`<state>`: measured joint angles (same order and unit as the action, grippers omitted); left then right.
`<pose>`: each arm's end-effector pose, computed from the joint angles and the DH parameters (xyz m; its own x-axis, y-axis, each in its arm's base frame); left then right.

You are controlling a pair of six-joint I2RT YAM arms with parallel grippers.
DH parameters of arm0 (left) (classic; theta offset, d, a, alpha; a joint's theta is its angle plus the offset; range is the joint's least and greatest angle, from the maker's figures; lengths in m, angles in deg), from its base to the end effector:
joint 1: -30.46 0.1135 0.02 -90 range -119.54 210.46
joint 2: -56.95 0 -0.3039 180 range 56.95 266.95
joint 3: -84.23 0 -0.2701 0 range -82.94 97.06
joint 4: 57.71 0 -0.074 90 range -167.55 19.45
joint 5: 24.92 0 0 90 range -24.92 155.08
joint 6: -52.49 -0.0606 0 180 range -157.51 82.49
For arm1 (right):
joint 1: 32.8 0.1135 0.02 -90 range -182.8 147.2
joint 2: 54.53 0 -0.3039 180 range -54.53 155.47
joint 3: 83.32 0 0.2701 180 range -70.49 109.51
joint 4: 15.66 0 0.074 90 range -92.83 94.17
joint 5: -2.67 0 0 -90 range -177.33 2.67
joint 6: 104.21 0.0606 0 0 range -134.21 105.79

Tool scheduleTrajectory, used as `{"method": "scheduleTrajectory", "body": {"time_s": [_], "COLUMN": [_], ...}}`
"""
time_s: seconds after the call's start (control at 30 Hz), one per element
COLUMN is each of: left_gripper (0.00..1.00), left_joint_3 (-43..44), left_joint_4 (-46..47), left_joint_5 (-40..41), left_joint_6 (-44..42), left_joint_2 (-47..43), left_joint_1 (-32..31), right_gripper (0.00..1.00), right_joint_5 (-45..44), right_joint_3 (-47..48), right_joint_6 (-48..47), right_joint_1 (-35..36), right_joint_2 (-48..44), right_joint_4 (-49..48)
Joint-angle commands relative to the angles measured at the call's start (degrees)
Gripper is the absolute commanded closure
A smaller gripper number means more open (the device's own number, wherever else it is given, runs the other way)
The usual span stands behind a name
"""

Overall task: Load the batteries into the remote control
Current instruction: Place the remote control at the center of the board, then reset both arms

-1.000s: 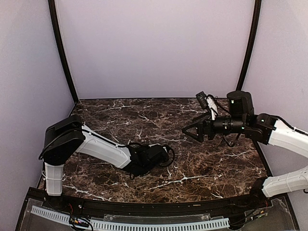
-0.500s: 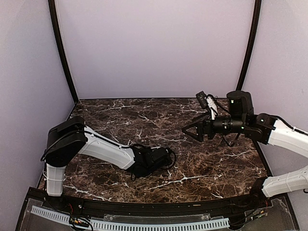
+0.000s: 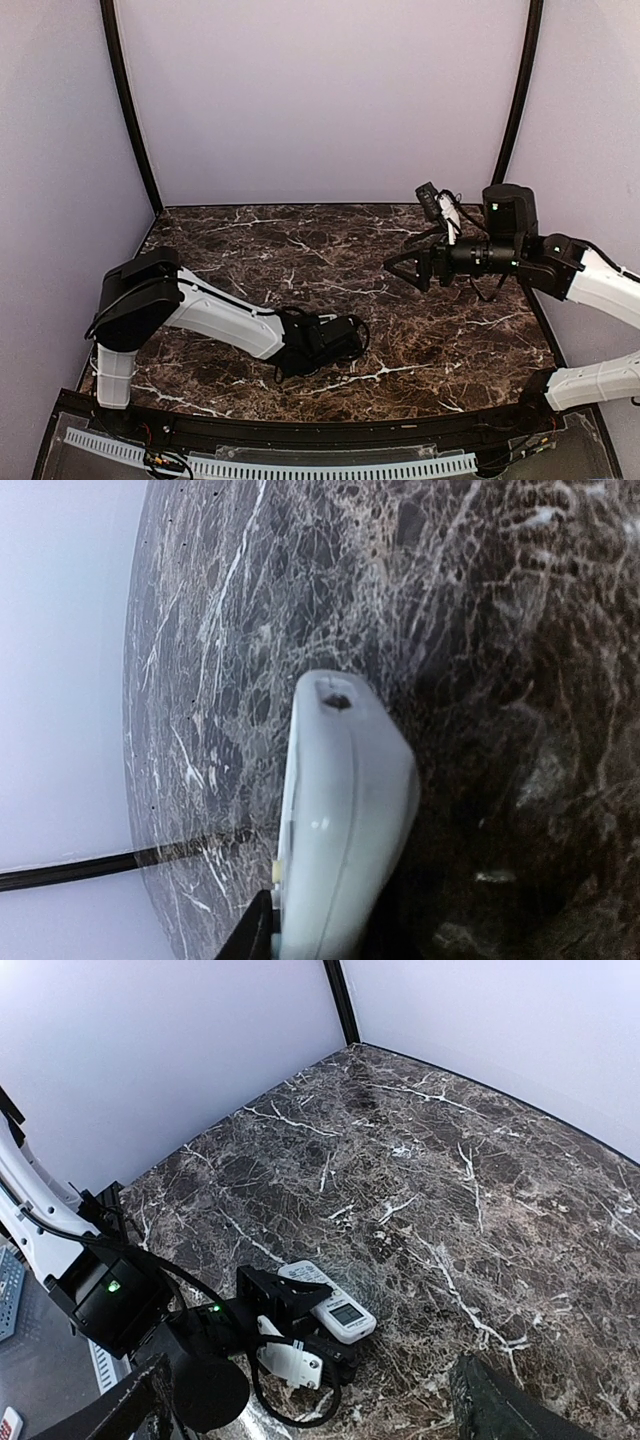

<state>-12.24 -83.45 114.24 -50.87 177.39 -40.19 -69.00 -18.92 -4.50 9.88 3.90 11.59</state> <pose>0.1898 -0.4020 0.1124 -0.1704 0.9412 -0.2917 0.5563 0.3362 0.7599 0.1724 0.1849 0.3528 -0.4079 -0.1583 -0.8992 -0.8016 0.5335 0.2697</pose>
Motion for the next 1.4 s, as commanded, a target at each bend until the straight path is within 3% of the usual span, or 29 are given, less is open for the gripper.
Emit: {"method": "scheduleTrajectory", "body": {"time_s": [0.0, 0.47, 0.8, 1.13, 1.37], "left_gripper": [0.70, 0.62, 0.48, 0.42, 0.33], "left_joint_3": [-4.77, -5.04, -4.98, -3.67, -0.06], "left_joint_4": [-5.63, -6.87, -8.14, -9.93, -12.65], "left_joint_5": [-23.81, -26.44, -28.27, -29.27, -27.41], "left_joint_6": [8.59, 10.54, 12.08, 13.02, 12.26], "left_joint_2": [7.49, 8.19, 8.20, 7.91, 3.46], "left_joint_1": [-2.01, -3.00, -3.92, -4.05, -4.05], "right_gripper": [0.07, 0.07, 0.07, 0.07, 0.06], "right_joint_5": [0.06, -1.08, -1.05, -0.70, -3.49], "right_joint_3": [1.86, 2.26, 3.44, 4.06, 5.15], "right_joint_6": [-1.14, -1.63, -1.93, -1.93, -0.88], "right_joint_1": [-0.41, -0.44, -0.50, -0.48, -0.49], "right_joint_2": [-0.69, -3.73, -4.28, -4.67, -3.69], "right_joint_4": [0.87, 3.02, 4.35, 5.13, 7.37]}}
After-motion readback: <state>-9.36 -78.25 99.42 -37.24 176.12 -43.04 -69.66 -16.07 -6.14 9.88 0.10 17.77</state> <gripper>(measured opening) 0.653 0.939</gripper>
